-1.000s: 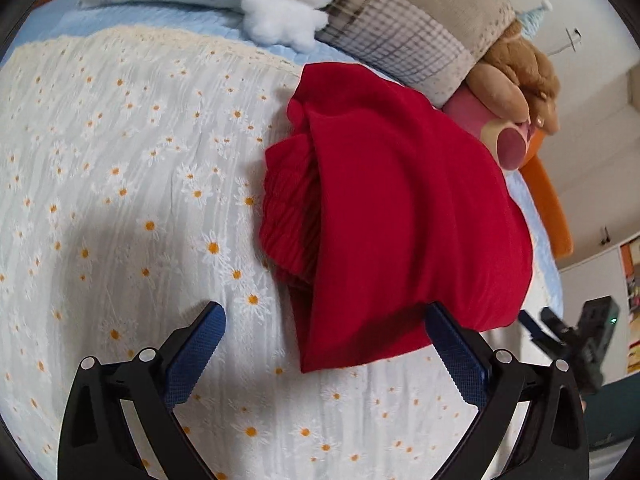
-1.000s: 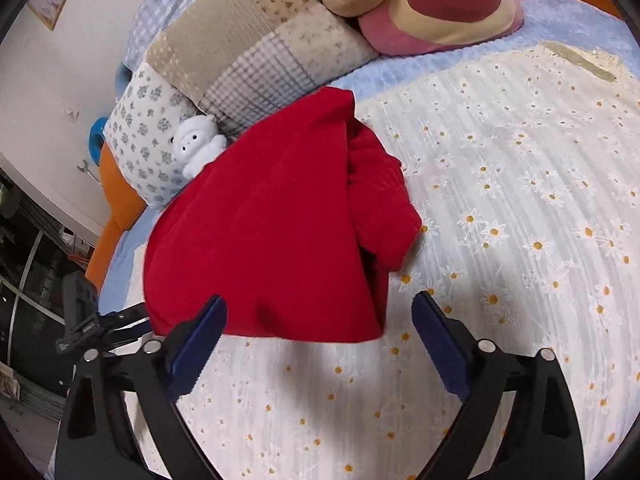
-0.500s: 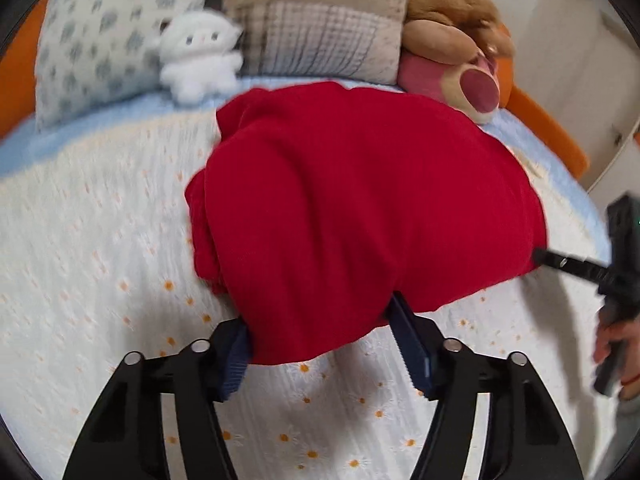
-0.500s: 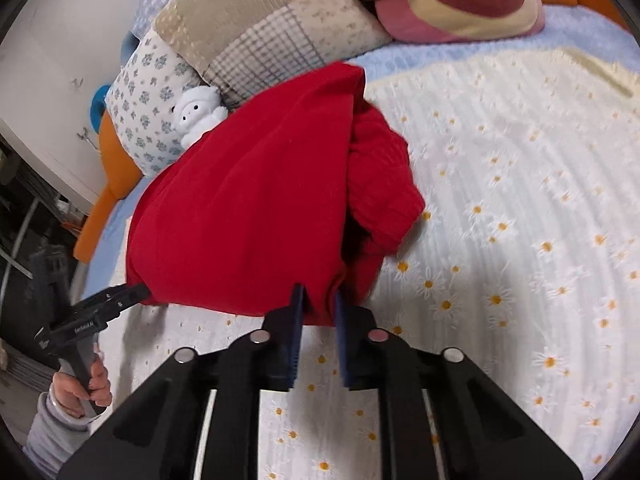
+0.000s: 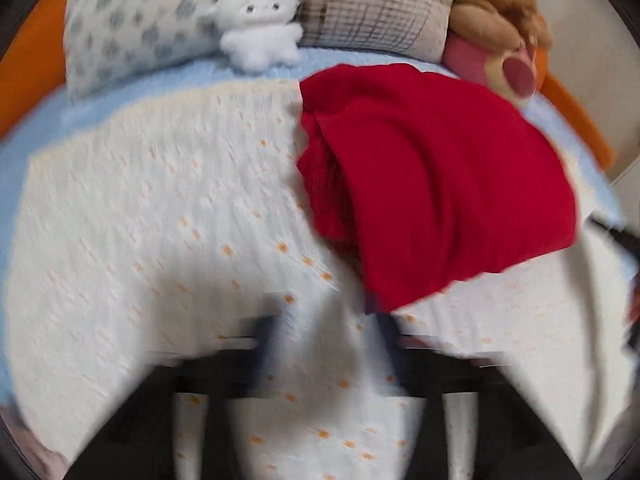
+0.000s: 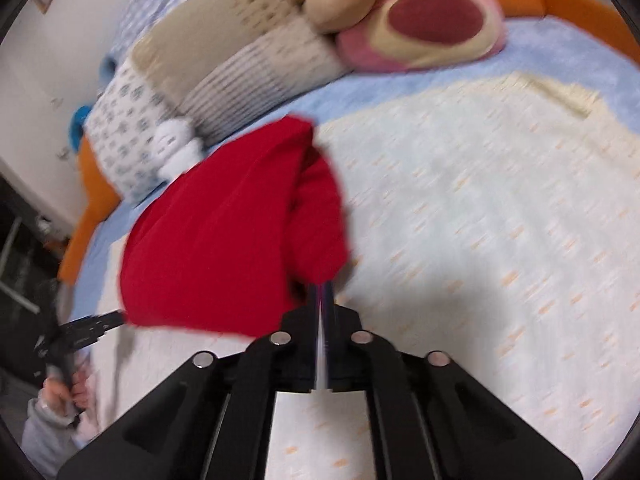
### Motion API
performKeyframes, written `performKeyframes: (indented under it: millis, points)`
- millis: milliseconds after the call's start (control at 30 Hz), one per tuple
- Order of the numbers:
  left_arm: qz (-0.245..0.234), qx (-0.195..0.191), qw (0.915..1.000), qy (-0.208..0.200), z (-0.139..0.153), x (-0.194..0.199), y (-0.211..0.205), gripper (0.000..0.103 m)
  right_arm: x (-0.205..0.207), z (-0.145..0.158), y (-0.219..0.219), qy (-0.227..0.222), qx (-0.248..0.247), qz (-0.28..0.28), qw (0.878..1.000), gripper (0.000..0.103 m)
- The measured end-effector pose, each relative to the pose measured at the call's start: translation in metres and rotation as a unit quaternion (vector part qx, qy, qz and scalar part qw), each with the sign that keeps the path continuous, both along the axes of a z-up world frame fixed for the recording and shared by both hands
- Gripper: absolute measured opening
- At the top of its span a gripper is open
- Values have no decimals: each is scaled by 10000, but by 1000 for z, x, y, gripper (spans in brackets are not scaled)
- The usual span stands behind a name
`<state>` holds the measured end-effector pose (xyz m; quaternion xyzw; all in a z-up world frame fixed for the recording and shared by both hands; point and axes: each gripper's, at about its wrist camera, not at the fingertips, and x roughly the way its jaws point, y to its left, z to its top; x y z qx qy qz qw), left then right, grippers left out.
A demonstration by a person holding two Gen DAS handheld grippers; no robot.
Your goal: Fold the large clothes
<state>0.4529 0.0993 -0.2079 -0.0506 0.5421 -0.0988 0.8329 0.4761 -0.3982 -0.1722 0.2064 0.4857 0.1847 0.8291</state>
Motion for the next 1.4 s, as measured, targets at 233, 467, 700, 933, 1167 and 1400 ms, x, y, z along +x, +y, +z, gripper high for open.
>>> performKeyframes:
  millis: [233,467,700,933,1167,1400]
  points:
    - [349,-2232,9740,171,1,-18,-10,100,-18,-25,20,790,2435,-275,9663,90]
    - [1252,-3730,9141,975,-54,5,-20,100,-3,-57,28,1452,3475,-964,9214,90]
    - [1288,-3305,9326,666,-46,24,-21,100,18,-66,30,1385,3302,-1249,9253,90]
    - [1008,-2728,9548,615,-42,53,-25,100,44,-57,33,1352,3078,-1230,9337,91]
    - [851,-2430,9623,878,-36,100,-29,100,74,-61,39,1434,3001,-1198,9354,99]
    - [1115,-2427,9606,770,-50,112,-37,101,91,-57,60,1632,2092,-930,9597,84]
